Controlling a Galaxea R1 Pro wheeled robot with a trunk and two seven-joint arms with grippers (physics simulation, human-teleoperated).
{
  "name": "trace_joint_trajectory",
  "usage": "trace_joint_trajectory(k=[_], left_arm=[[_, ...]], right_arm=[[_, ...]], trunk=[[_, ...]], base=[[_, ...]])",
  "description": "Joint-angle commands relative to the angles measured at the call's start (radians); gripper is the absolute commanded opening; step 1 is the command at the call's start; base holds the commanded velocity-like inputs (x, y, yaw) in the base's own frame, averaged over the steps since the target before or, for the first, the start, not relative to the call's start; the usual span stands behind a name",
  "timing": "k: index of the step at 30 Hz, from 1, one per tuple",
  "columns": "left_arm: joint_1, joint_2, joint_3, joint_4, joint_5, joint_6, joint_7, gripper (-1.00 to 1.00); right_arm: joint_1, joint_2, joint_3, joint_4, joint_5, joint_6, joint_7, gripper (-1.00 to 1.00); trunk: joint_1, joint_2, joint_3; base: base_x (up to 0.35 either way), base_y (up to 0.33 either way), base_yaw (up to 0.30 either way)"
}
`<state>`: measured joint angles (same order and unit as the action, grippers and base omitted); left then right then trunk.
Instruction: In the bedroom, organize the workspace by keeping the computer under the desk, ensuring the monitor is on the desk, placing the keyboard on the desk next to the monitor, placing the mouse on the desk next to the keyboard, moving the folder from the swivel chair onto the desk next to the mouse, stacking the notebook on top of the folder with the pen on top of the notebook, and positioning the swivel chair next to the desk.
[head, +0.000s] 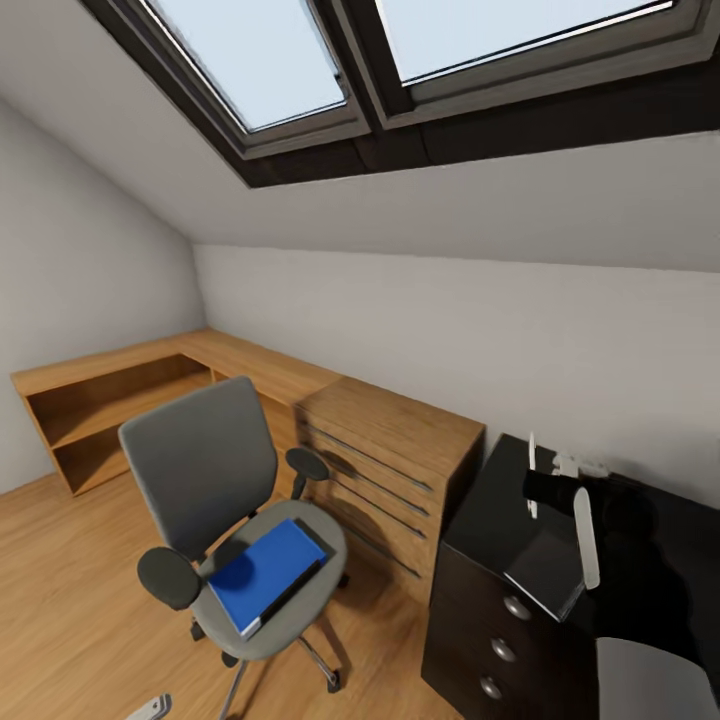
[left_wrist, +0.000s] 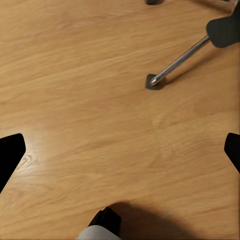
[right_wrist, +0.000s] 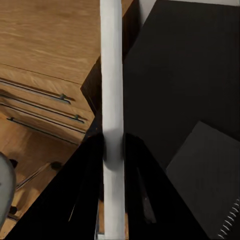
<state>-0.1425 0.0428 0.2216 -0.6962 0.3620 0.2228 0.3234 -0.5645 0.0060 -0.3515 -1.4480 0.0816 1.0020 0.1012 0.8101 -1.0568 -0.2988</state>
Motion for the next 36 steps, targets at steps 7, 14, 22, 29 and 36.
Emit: trace_joint_trajectory(k=[7, 14, 22, 29, 36], left_arm=[[0.000, 0.000, 0.000, -0.003, 0.009, 0.000, 0.005, 1.00], [0.000, 0.001, 0.000, -0.003, 0.009, -0.064, 0.003, 1.00], [0.000, 0.002, 0.002, -0.003, 0.009, -0.089, 0.003, 1.00], [0.000, 0.002, 0.003, -0.003, 0.009, -0.091, 0.003, 1.00], [0.000, 0.015, 0.003, -0.002, 0.009, -0.092, 0.004, 1.00]], right_arm=[[0.000, 0.006, 0.012, 0.083, 0.005, -0.037, 0.014, -1.00], [-0.001, 0.008, 0.071, 0.150, 0.004, -0.099, 0.014, -1.00], [-0.001, 0.008, 0.088, 0.164, 0.006, -0.111, 0.014, -1.00], [0.000, 0.007, 0.089, 0.181, 0.007, -0.137, 0.013, -1.00], [-0.001, 0.003, 0.091, 0.297, 0.008, -0.244, -0.048, -1.00]], trunk=[[0.000, -0.001, -0.001], [0.000, -0.001, -0.001], [0.000, -0.001, -0.001], [0.000, -0.001, -0.001], [0.000, -0.001, -0.001]], base=[[0.000, 0.000, -0.055], [0.057, 0.037, -0.007], [0.216, 0.166, -0.001], [0.066, 0.053, 0.000], [0.100, 0.004, 0.000]])
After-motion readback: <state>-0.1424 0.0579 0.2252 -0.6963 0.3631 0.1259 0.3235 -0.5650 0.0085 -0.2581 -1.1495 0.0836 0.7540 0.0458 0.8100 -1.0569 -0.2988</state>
